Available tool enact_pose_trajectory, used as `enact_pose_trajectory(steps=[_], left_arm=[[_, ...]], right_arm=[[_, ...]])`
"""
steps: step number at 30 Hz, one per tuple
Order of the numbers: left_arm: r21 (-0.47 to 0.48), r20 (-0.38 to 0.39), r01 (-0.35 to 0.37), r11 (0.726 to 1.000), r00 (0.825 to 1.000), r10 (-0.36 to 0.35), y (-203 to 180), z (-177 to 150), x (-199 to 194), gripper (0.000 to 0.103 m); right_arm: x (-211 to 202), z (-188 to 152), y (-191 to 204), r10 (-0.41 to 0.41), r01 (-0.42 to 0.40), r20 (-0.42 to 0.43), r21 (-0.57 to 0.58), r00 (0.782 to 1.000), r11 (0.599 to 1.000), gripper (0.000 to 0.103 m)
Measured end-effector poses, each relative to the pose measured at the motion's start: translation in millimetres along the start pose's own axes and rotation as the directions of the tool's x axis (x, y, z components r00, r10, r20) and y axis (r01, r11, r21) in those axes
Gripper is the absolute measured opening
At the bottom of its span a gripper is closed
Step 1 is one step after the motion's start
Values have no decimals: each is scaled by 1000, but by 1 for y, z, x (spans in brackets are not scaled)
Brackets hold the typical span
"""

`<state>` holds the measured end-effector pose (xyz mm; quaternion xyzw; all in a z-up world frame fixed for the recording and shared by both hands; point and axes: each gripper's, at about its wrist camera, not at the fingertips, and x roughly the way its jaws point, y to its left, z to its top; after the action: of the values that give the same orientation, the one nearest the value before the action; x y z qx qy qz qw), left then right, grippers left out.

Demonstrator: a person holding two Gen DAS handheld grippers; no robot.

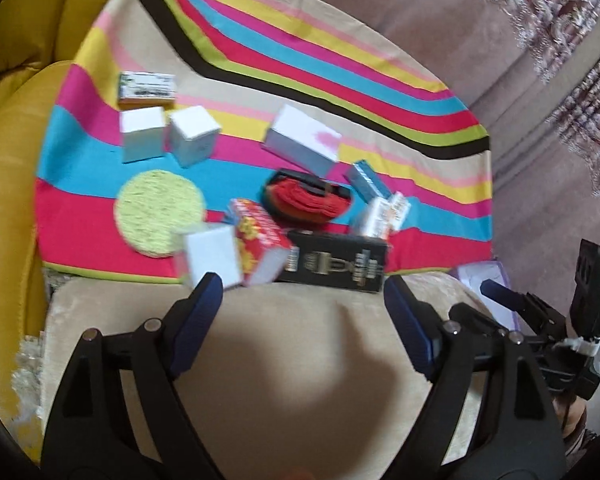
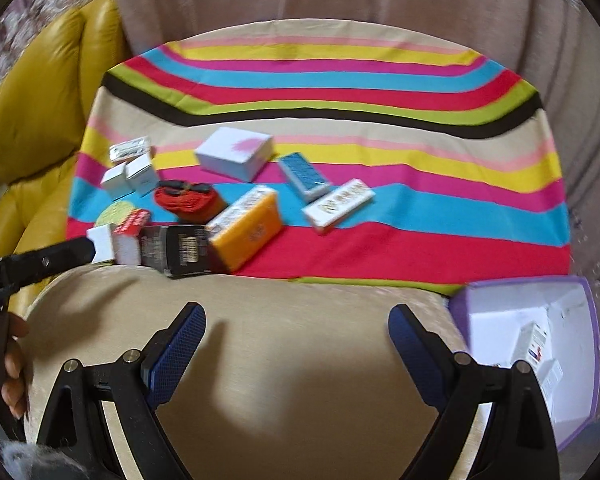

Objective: Organize objects
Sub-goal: 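Return the right gripper to the table, then grasp the black DORMI box with right gripper while left grasps white cube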

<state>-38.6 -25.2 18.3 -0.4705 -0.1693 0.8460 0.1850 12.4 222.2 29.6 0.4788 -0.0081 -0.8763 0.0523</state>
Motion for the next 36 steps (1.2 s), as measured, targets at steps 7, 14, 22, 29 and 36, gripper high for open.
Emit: enact_pose_trajectory(steps=[7, 14, 22, 29, 36], left_arm=[[103, -48, -158, 982, 985, 163, 22, 11, 5, 85], [200, -93, -189, 961, 973, 211, 29, 19, 23, 85], [336, -191, -140, 931, 958, 213, 32, 21, 48, 84], [427, -182, -149, 892, 952, 246, 24, 19, 58, 59], [454, -157, -146, 879, 958, 241, 18, 15, 54, 50]], right_arm=[[25, 12, 25, 94, -97, -75, -27, 993, 995, 94], [46, 30, 45, 137, -140, -126, -16, 982, 990, 94], [67, 40, 51, 189, -184, -171, 45, 967, 982, 94], [82, 48, 56, 238, -225, -198, 85, 951, 971, 93], [85, 45, 56, 266, -252, -199, 92, 943, 963, 54]])
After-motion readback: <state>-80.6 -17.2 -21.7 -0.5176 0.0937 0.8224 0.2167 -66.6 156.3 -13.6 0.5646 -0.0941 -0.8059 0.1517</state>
